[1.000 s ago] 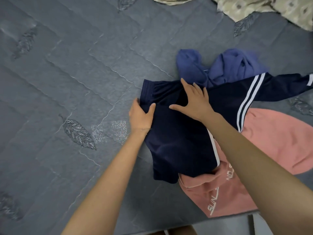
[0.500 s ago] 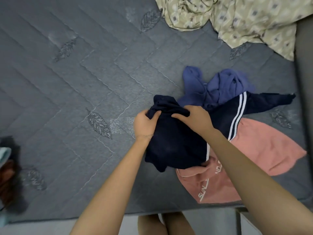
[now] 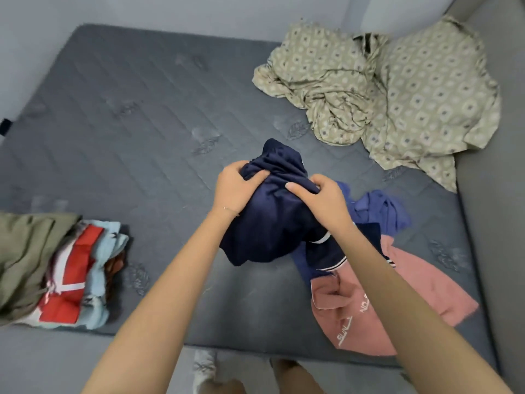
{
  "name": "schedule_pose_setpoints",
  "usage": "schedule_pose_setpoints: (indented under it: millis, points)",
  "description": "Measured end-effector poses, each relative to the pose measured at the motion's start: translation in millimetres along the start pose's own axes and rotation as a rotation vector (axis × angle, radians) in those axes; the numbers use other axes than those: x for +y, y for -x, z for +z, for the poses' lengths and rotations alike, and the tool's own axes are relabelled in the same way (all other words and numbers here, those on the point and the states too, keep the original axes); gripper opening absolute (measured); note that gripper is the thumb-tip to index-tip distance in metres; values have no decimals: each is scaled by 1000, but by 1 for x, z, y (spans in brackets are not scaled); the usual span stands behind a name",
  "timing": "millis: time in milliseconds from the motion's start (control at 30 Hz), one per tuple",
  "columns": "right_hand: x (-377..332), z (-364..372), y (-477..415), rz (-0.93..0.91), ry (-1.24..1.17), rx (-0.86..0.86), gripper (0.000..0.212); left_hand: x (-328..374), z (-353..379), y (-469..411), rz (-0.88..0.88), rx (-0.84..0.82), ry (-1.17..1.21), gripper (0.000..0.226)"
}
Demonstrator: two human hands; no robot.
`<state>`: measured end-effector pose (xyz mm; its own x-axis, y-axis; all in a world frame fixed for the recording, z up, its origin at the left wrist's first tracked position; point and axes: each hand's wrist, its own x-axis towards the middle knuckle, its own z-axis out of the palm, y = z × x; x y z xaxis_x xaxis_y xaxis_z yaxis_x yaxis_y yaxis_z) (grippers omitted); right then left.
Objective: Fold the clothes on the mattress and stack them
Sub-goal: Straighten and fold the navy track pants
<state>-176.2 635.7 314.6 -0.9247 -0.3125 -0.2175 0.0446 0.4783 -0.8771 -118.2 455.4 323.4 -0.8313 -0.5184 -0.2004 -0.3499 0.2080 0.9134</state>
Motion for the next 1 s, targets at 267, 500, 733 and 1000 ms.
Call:
schedule_pose_setpoints:
  millis: [267,500,733,1000]
  points:
    - [-97,74,50,-51,-34,-62,44,9,-139,19,123,-29,-8,17]
    - [-141,170,99,-56,-40,28,45,-16,-250,37,191,-79,-23,13]
    - [-147,214,127,62,-126,-11,37,-26,-289,36,204,-274,-3,14]
    - [-140,217,123,38,-271,-77,15,-40,-278,41,290,-354,-161,19]
